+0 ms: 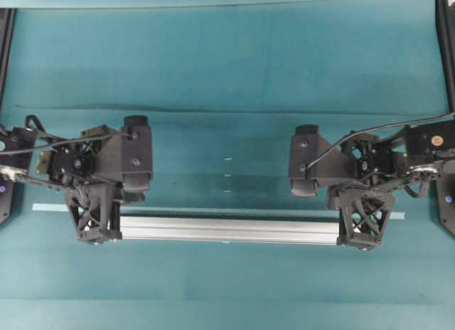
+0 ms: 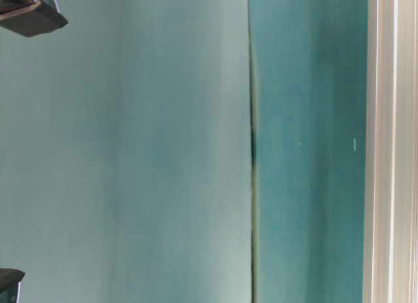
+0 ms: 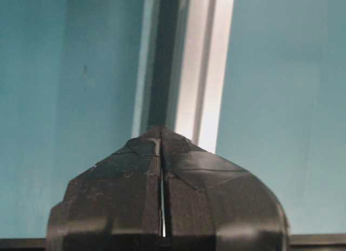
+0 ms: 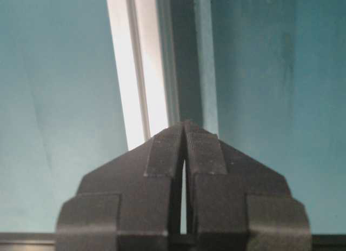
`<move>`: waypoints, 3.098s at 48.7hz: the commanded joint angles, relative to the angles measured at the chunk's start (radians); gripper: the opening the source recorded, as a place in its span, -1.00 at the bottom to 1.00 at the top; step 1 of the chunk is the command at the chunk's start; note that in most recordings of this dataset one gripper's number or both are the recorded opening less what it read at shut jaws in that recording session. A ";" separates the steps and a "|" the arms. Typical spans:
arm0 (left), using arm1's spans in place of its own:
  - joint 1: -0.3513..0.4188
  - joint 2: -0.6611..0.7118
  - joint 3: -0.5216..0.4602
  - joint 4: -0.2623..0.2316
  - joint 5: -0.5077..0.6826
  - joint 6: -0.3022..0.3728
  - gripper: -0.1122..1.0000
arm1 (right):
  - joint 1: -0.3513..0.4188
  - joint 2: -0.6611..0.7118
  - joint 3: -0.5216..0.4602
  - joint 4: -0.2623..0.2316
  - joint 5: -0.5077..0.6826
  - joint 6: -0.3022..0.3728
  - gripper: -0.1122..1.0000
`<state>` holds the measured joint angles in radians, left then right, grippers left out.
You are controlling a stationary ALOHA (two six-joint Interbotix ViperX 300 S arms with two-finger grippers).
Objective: Lift the metal rail with both hands and move it towards you.
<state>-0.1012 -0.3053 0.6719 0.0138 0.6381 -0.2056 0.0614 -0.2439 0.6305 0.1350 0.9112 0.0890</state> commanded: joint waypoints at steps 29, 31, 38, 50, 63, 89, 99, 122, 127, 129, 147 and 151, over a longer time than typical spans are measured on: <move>-0.044 -0.011 0.018 0.003 0.006 -0.020 0.61 | 0.028 0.023 -0.017 -0.003 -0.014 0.009 0.70; -0.046 -0.006 0.025 0.003 0.006 -0.028 0.78 | 0.037 0.028 -0.015 -0.011 -0.025 0.009 0.86; -0.048 0.012 0.041 0.003 -0.005 -0.040 0.99 | 0.055 0.055 -0.009 -0.014 -0.048 0.011 1.00; -0.046 0.064 0.064 0.003 -0.094 -0.038 0.99 | 0.081 0.104 -0.002 -0.014 -0.135 0.000 0.99; -0.046 0.112 0.083 0.003 -0.133 -0.040 0.99 | 0.100 0.129 0.029 -0.012 -0.192 0.008 0.99; -0.046 0.179 0.149 0.005 -0.268 -0.038 0.99 | 0.101 0.172 0.104 -0.014 -0.314 0.005 0.99; -0.048 0.218 0.161 0.003 -0.322 -0.038 0.99 | 0.101 0.213 0.133 -0.015 -0.390 0.008 0.99; -0.046 0.276 0.173 0.005 -0.383 -0.037 0.99 | 0.104 0.255 0.150 -0.015 -0.440 0.009 0.99; -0.046 0.278 0.176 0.005 -0.387 -0.037 0.98 | 0.104 0.255 0.150 -0.015 -0.446 0.009 0.99; -0.048 0.279 0.178 0.005 -0.387 -0.037 0.98 | 0.104 0.255 0.150 -0.015 -0.446 0.011 0.99; -0.048 0.279 0.184 0.005 -0.391 -0.037 0.71 | 0.114 0.262 0.137 0.009 -0.436 0.012 0.69; -0.046 0.276 0.189 0.005 -0.391 -0.040 0.34 | 0.115 0.268 0.124 0.009 -0.426 0.011 0.31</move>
<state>-0.1503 -0.0245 0.8606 0.0169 0.2516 -0.2408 0.1703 0.0153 0.7716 0.1396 0.4786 0.1028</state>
